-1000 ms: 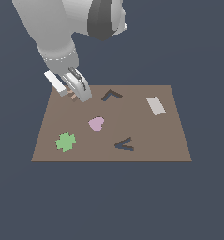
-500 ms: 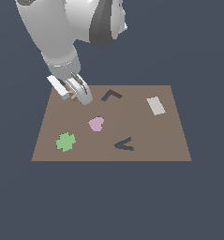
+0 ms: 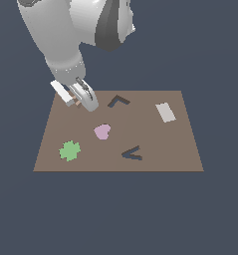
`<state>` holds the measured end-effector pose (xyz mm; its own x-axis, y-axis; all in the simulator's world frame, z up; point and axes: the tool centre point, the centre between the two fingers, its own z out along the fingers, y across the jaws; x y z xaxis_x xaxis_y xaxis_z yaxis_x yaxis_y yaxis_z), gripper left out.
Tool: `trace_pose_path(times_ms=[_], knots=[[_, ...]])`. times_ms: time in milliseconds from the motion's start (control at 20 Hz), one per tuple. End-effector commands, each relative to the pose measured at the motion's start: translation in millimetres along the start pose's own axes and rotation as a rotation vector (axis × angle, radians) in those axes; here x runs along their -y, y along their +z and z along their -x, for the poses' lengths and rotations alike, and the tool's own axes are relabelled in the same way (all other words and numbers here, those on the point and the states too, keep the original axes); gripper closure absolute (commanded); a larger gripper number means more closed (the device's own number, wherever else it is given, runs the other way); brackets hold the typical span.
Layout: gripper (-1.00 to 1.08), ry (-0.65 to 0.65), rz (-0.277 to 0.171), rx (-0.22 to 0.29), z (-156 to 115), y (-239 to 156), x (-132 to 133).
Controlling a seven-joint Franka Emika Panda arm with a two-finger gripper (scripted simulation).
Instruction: Insert a designated object into the corresponding slot on a board.
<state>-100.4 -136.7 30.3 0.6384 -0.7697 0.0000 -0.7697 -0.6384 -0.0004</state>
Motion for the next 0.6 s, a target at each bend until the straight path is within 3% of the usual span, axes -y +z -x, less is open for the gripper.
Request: trace_pose_path(times_ms=[0, 550], knots=[[1.08, 0.000, 0.000, 0.000, 0.0, 0.1, -0.1], [1.08, -0.073, 0.000, 0.000, -9.7, -0.3, 2.6]])
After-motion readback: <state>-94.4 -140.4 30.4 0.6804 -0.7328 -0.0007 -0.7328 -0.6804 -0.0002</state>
